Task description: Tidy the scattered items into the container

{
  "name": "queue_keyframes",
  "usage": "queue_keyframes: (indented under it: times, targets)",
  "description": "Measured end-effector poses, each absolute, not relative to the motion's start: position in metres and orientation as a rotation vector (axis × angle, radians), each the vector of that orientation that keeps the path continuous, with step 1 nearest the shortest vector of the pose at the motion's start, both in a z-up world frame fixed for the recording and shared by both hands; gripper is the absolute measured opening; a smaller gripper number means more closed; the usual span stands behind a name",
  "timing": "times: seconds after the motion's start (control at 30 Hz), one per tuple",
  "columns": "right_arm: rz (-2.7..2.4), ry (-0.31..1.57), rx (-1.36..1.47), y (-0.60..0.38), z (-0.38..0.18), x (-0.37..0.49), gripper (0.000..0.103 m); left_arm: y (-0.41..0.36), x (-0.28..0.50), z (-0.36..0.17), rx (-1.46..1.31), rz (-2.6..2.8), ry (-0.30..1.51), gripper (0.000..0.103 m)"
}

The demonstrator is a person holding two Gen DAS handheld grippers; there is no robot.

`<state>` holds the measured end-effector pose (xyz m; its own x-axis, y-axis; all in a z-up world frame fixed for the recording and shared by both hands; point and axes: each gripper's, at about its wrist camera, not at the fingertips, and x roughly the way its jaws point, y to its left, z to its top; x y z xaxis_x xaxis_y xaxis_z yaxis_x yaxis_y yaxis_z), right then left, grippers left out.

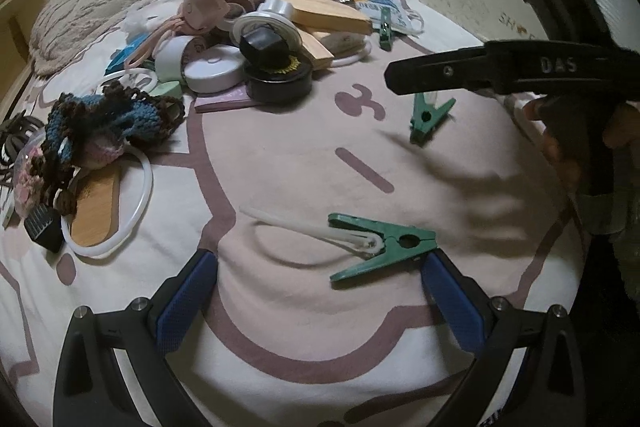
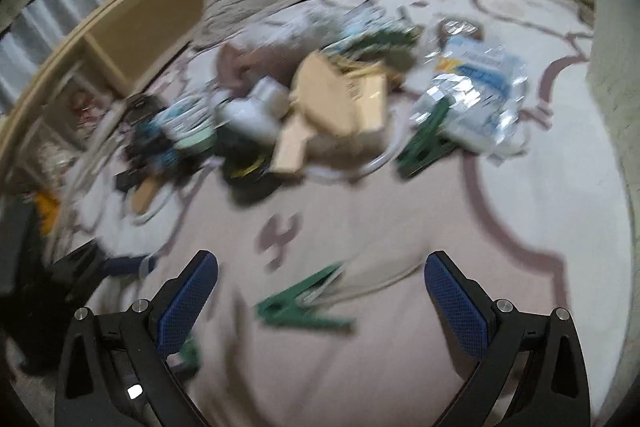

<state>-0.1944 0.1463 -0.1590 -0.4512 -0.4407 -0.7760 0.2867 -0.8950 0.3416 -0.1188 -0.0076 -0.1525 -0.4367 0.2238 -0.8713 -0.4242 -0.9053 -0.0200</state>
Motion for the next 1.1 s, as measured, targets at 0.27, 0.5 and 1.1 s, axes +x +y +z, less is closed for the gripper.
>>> queue_keyframes:
  times: [0.27, 0.5, 1.1]
  targets:
    - [-2.394, -0.272, 1.309, 0.165, -0.151, -0.174, 0.103, -0.013, -0.102, -0.142, -1.310, 2.379, 0.091, 0.101]
    - [-2.404, -0.314, 1.351, 0.168, -0.158, -0.168, 0.103, -0.001, -0.095, -0.144, -1.279, 2.406, 0.124, 0.085]
    - [-2.491, -0.182, 1.320, 0.148, -0.162, -0.156, 0.103, 0.011, -0.082, -0.155, -1.240, 2.528, 0.083, 0.082]
